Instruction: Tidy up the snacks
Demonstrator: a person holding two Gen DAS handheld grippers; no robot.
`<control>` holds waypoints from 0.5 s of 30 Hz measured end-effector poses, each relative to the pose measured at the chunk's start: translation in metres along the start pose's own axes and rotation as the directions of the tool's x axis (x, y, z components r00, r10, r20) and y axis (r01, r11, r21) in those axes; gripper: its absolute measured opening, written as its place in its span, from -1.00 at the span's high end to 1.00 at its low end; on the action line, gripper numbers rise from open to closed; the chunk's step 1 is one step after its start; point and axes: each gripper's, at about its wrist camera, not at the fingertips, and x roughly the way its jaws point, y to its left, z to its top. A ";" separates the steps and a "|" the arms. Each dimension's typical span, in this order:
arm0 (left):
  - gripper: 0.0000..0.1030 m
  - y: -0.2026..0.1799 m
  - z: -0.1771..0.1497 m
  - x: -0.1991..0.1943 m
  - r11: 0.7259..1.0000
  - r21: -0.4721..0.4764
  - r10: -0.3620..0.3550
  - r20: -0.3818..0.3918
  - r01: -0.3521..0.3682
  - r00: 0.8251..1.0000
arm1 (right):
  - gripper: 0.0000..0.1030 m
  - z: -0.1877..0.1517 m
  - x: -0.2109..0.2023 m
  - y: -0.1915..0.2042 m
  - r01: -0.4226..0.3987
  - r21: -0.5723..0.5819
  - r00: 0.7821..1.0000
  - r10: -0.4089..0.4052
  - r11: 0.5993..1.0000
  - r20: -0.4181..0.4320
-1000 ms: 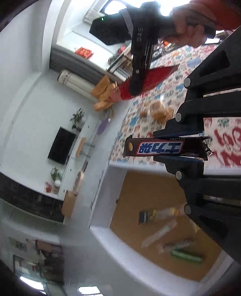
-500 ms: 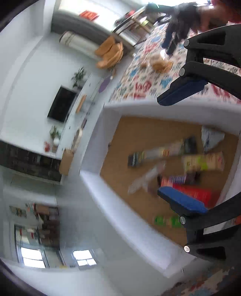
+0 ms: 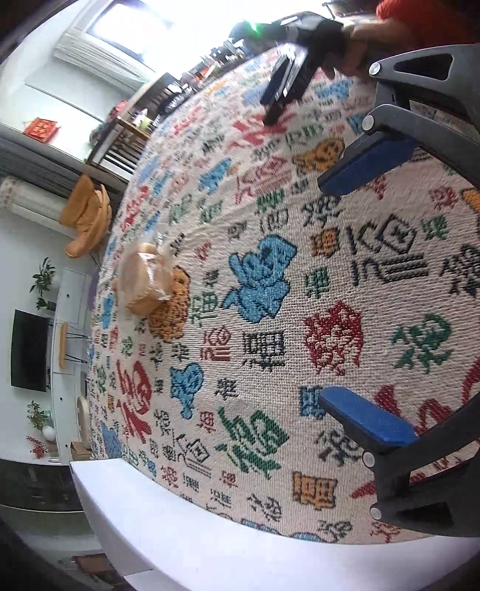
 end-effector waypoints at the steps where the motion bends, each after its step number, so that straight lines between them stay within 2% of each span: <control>1: -0.98 -0.002 -0.002 0.008 0.999 0.013 0.032 0.003 -0.032 0.999 | -0.44 0.002 -0.001 -0.006 -0.012 0.029 1.000 0.012 1.000 0.010; 4: -0.98 -0.005 -0.004 0.024 0.990 0.051 0.131 0.050 -0.134 0.990 | -0.56 0.007 0.004 -0.012 -0.047 0.063 0.999 0.048 0.997 -0.004; 6: -0.98 -0.002 -0.007 0.031 0.982 0.059 0.175 0.041 -0.177 0.984 | -0.57 0.010 0.006 -0.008 -0.034 0.045 0.999 0.035 0.998 -0.014; 10: -1.00 -0.002 -0.007 0.036 0.974 0.089 0.204 0.028 -0.206 0.979 | -0.62 0.004 0.012 0.005 0.025 -0.005 0.999 -0.026 1.000 -0.027; 15: -1.00 0.000 -0.007 0.038 0.976 0.085 0.201 0.031 -0.203 0.979 | -0.63 -0.003 0.011 0.000 0.015 0.006 1.000 -0.015 1.000 -0.027</control>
